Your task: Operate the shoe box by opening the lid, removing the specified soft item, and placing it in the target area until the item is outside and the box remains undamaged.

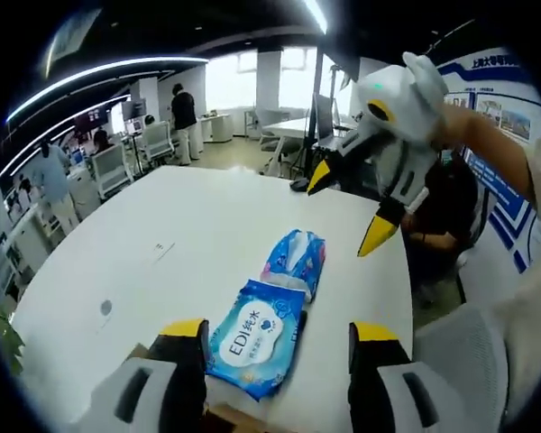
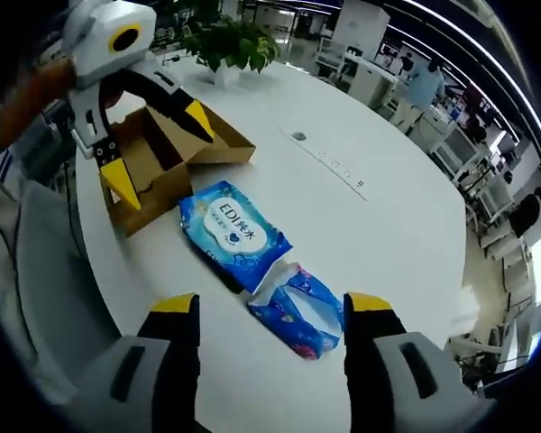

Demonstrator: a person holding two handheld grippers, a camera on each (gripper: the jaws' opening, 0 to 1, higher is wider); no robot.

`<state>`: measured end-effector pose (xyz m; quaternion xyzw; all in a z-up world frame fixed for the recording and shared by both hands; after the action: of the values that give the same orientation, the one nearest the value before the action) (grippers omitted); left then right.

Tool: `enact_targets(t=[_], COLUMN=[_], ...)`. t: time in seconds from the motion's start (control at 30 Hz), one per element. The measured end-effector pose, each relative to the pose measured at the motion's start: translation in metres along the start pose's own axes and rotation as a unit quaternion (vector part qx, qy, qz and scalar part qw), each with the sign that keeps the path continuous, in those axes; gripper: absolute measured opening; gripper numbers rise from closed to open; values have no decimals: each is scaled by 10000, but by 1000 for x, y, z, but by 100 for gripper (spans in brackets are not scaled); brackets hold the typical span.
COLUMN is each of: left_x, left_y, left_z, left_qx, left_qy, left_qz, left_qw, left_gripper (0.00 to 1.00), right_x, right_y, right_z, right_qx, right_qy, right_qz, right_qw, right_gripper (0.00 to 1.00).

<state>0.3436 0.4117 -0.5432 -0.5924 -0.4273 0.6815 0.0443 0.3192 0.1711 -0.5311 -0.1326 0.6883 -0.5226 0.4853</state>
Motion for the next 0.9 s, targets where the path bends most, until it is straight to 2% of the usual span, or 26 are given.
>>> enact_targets(t=[0.1,0.2,0.5,0.63,0.9], left_x=[8,17,54,70,103], left_y=[-19,-38,-91,-112,-153], left_z=[-7,-12,-27,-32,-43], left_qx=[-217,-347,-768,-952,-1485], left_qy=[-239,-426,-589,-686,-1081], left_qz=[204,338,321,289,369], left_qw=[9993,9979,9948,9927,9823], left_gripper=[65,67,74,78,86], right_x=[-5,-10,-30,-37,-53], right_y=[1,1,1,3,14], right_z=[-4,-9,-27,-34,-52], right_qx=[40,141,-2,-194,-496], right_qy=[-24,-66,-339,-448,-660], right_qz=[-77,-142,-9,32,133], right_qw=[10000,9998,9994,9988,9965], right_gripper=[69,69,76,78,86])
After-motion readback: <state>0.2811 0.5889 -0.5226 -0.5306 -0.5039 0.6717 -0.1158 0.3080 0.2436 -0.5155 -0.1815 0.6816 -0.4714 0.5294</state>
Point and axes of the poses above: the point that each gripper's makers call its tool centre point, and the gripper's own axes: y roughly forward along the fingers, z roughly to its right, x roughly out of its underside, the point moved 10 cm from there along -y, roughly backward along the fingers, and after that the axes turned 10 degrees about -x, right-handed, at the moved point
